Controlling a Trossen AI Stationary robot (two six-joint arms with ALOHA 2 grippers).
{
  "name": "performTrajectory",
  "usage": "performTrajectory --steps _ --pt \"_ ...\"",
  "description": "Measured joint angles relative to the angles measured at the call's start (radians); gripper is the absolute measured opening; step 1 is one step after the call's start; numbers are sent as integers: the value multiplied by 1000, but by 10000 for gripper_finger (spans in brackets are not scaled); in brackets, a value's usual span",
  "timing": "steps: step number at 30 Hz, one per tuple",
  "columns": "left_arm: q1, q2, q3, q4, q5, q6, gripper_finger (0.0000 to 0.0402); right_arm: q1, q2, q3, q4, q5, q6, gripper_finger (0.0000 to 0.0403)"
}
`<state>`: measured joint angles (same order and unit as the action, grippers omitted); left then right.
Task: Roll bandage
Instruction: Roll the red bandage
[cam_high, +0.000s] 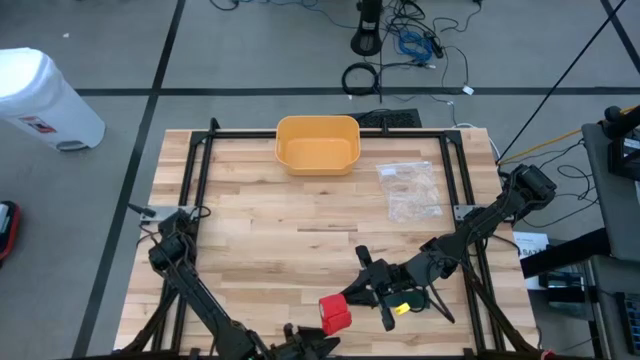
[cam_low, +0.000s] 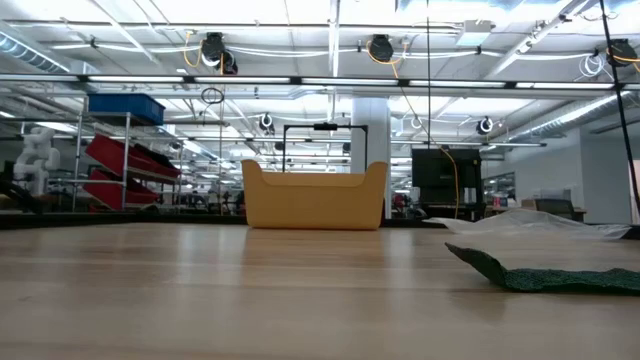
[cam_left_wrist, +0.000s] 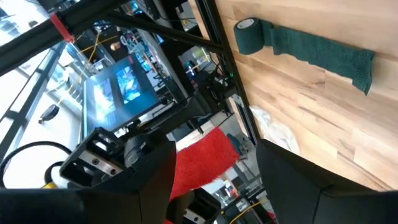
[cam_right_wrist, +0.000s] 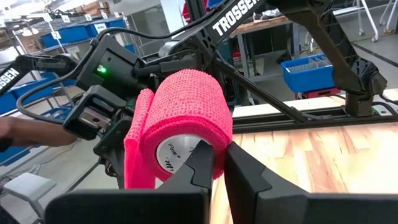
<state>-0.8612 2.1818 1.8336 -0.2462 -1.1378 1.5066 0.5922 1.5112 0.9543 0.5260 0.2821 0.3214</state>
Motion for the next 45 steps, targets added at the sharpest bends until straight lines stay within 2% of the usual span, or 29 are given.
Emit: performTrajectory --steps 14,21,25,32,40,42,45 --pt "24 -1 0 9 -17 21 151 0 0 0 0 0 -1 18" --pt "26 -2 0 109 -19 28 86 0 0 0 0 0 -3 18" --pt "26 -2 0 111 -20 27 55 0 1 0 0 0 -3 18" --pt "23 -2 0 107 -20 24 55 0 1 0 0 0 -3 18" --pt "31 -2 0 114 -21 -17 111 0 1 0 0 0 -4 18" --pt "35 -2 0 129 -25 -34 109 0 1 0 0 0 -3 18" --pt "37 -2 0 146 -27 -23 77 0 1 0 0 0 -4 18"
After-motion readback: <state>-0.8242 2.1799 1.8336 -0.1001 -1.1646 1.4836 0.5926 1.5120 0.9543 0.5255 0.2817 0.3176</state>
